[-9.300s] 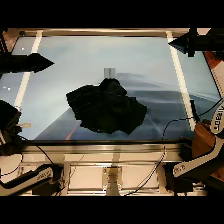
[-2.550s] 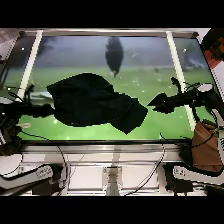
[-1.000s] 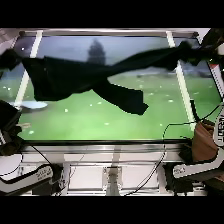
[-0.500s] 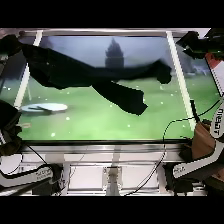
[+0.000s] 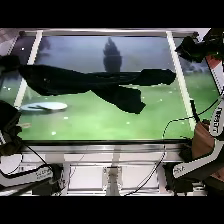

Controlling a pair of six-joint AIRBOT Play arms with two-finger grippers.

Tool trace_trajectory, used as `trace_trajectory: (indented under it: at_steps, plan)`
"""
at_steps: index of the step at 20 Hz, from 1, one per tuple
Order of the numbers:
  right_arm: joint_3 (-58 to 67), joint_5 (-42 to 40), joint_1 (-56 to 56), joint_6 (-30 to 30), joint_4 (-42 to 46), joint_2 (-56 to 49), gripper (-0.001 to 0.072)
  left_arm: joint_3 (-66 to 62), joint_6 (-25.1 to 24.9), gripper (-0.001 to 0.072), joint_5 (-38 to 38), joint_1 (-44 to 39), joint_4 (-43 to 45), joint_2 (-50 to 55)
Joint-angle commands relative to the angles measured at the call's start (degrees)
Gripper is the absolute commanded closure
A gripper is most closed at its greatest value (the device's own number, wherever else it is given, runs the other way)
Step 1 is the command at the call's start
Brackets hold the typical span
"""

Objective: Fold the clothes and pants, and hang the long-sleeved shirts on hangers.

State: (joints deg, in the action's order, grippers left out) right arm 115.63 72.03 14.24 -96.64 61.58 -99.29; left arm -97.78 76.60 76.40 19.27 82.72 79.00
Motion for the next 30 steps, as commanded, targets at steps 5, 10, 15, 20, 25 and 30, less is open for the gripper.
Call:
trace_trajectory:
  at_steps: [5,10,15,20,25,30]
  plan:
    - [0.1,0.1,0.0,0.0,0.2,0.0,0.0692,0.0,10.5,0.0671,7.5,0.1,26.6,0.3]
    - [0.1,-0.4,0.0,0.0,0.2,0.0,0.0505,0.0,10.5,0.0277,7.4,-1.2,20.1,0.4]
    - [-0.4,0.9,-0.4,-2.8,-0.3,-0.6,0.0571,0.0,10.4,0.0499,7.2,-1.7,11.8,0.6]
    - [-3.0,2.5,-5.3,-7.3,-2.7,-7.7,0.0525,0.5,2.5,0.0683,-2.8,-1.5,-10.1,1.2]
    - [-3.0,-11.5,-13.5,-20.1,-3.8,-17.2,0.0362,5.5,-3.6,0.0683,-3.8,-1.3,-23.9,1.7]
    - [-3.0,-19.1,-19.0,-24.9,-2.9,-21.7,0.0086,8.8,-3.6,0.0683,-3.7,-1.4,-25.4,1.6]
